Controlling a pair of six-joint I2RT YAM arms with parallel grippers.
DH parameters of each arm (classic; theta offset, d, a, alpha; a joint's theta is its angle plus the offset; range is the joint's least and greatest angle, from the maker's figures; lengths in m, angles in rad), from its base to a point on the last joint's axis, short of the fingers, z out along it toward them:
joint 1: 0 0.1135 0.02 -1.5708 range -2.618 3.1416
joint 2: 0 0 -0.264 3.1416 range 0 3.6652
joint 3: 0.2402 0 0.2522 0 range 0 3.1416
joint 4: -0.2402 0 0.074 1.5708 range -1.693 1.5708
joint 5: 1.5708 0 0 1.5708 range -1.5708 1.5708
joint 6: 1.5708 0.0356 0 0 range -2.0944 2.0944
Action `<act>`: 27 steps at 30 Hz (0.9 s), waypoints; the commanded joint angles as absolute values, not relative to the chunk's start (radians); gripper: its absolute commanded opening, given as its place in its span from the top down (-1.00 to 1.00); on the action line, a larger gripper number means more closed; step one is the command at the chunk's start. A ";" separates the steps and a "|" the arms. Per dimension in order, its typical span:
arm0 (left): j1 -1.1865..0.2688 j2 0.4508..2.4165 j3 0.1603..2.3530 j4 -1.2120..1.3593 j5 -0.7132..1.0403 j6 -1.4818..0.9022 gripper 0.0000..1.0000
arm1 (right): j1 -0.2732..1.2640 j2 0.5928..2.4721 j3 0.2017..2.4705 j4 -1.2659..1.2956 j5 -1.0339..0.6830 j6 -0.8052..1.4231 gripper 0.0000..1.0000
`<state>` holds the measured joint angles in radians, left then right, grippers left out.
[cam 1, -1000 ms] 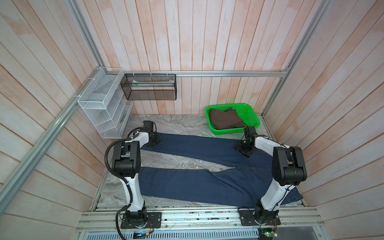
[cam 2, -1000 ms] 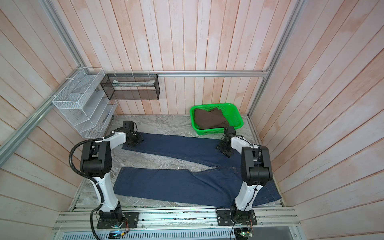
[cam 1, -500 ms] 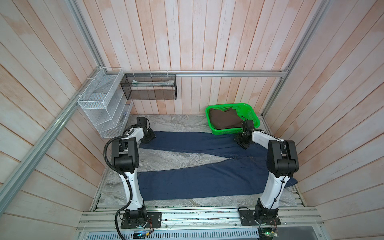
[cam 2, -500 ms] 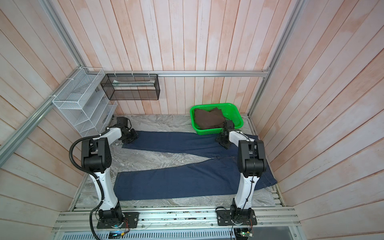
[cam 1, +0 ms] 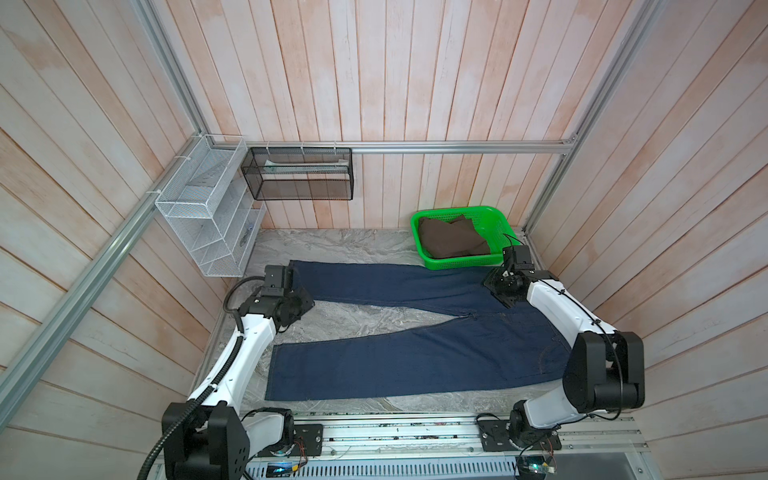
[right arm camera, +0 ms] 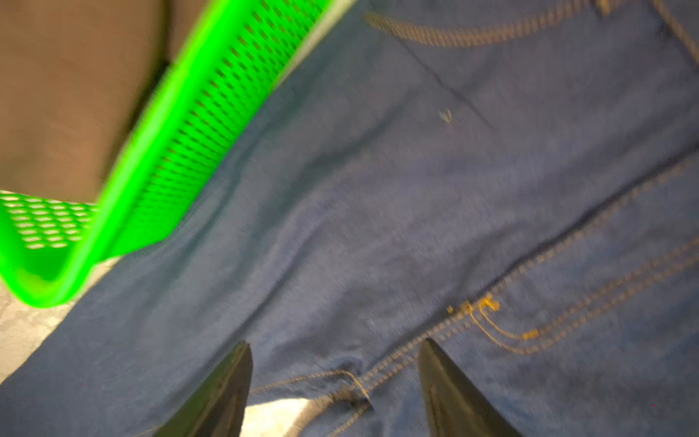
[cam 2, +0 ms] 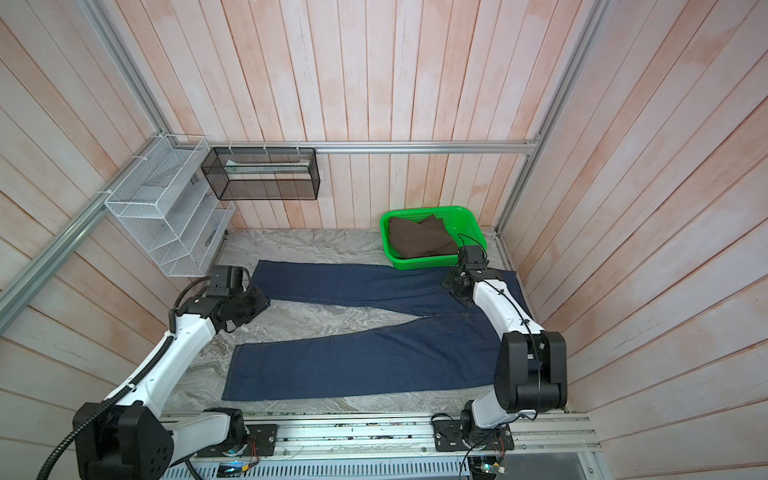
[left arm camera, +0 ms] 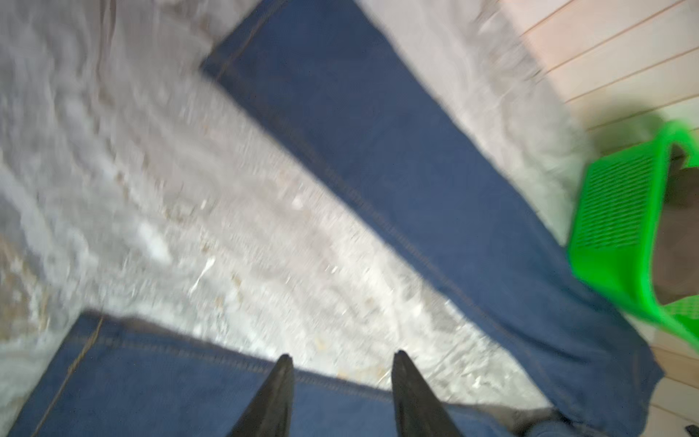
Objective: Fold and stack the trousers
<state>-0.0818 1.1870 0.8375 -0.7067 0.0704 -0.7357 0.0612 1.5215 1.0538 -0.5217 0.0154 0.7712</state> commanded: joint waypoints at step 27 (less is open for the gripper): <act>0.037 1.327 0.530 -0.729 -0.136 -0.967 0.02 | -0.116 1.363 0.847 -0.561 0.019 0.907 -0.46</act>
